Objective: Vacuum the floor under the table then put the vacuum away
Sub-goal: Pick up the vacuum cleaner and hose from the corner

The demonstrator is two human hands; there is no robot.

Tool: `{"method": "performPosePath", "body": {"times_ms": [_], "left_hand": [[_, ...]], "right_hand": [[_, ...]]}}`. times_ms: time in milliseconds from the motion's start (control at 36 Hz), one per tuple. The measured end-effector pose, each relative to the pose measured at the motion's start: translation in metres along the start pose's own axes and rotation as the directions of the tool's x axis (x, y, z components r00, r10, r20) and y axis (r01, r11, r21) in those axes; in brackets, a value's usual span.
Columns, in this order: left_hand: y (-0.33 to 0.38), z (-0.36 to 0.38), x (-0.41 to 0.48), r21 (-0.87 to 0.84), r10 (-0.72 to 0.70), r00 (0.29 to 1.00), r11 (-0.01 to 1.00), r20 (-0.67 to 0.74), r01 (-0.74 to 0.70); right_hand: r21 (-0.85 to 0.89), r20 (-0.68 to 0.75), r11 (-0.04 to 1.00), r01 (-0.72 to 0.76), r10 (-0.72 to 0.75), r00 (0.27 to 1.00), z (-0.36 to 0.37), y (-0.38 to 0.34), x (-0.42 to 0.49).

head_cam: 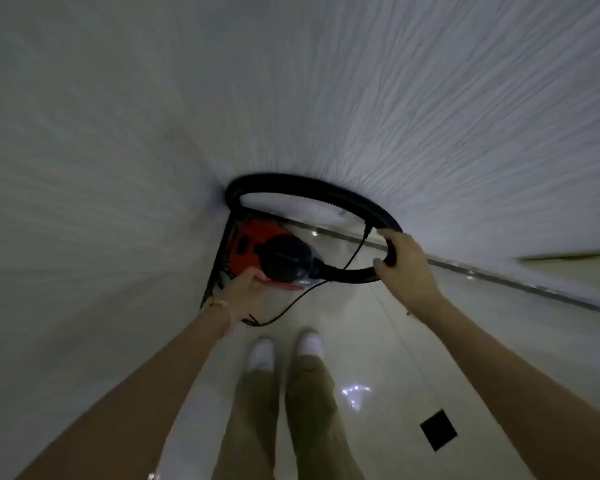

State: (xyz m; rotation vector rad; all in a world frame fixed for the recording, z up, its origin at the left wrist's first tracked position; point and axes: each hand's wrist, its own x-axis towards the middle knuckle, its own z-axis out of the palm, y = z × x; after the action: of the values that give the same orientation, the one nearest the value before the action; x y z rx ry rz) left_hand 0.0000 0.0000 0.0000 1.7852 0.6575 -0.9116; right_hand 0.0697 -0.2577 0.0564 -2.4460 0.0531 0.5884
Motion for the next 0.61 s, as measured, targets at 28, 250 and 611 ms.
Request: {"method": "performPosePath", "body": {"times_ms": [28, 250, 611], "left_hand": [[0.000, 0.002, 0.015, -0.004, 0.008, 1.000, 1.000, 0.001, -0.008], [-0.007, 0.018, 0.123, 0.462, 0.083, 0.993, 0.880, 0.085, -0.113], [-0.041, 0.033, 0.224, 0.927, 0.111, 0.980, 0.324, 0.164, -0.191]], "right_hand": [[-0.021, -0.072, 0.996, 0.084, -0.085, 0.994, 0.005, 0.005, 0.016], [-0.155, -0.102, 0.966, 0.209, -0.226, 0.969, 0.045, 0.023, 0.100], [-0.264, 0.052, 0.957, 0.121, -0.111, 0.992, 0.065, 0.039, 0.151]]}}
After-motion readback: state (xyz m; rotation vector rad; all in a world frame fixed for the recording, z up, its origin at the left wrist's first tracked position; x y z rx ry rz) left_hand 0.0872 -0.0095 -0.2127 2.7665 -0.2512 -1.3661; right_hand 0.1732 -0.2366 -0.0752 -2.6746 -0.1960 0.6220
